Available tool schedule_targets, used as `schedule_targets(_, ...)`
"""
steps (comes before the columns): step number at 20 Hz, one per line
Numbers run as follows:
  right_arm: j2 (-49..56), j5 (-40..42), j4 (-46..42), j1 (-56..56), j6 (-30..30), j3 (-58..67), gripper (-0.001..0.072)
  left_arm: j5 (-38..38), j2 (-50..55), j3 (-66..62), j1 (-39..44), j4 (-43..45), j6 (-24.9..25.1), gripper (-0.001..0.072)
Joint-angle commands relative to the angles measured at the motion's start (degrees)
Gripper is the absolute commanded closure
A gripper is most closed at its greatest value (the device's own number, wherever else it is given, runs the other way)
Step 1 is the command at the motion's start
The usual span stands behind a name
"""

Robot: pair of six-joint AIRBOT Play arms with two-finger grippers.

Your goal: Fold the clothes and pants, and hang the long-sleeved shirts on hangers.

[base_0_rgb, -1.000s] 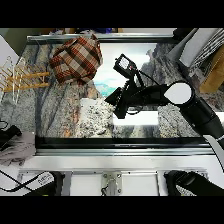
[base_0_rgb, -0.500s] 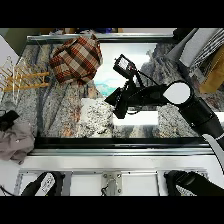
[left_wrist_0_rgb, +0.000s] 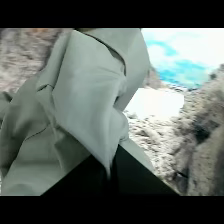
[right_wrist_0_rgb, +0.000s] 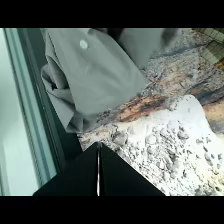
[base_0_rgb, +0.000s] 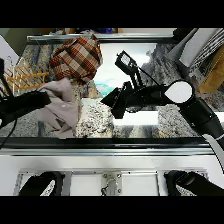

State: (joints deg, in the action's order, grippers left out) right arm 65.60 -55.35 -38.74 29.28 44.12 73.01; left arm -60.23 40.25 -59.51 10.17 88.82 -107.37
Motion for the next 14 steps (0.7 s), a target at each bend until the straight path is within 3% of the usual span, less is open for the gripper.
schedule_targets(1, -0.92, -0.35, -0.35, -3.13, 2.80, 0.04, 0.0697, 0.92, 3.63, -3.61, 13.86, -0.02, -4.61, 0.0693)
schedule_targets(8, -6.40, -1.05, -19.65, -23.19, 25.07, 0.02, 0.0697, 11.52, 31.12, -19.63, 31.17, -1.97, -5.11, 0.0693)
schedule_targets(11, -6.88, -3.93, -20.22, -29.62, 28.22, 0.00, 0.0696, 11.56, 41.83, -26.88, 35.54, -3.54, -3.93, 0.0678)
schedule_targets(13, -6.67, -6.14, -20.22, -32.37, 30.08, 0.00, 0.0681, 10.34, 46.03, -30.75, 36.44, -3.50, -2.51, 0.0048)
schedule_targets(14, -6.47, -7.13, -20.24, -33.38, 30.53, -0.02, 0.0543, 8.68, 47.30, -32.70, 35.89, -3.39, -2.14, 0.0005)
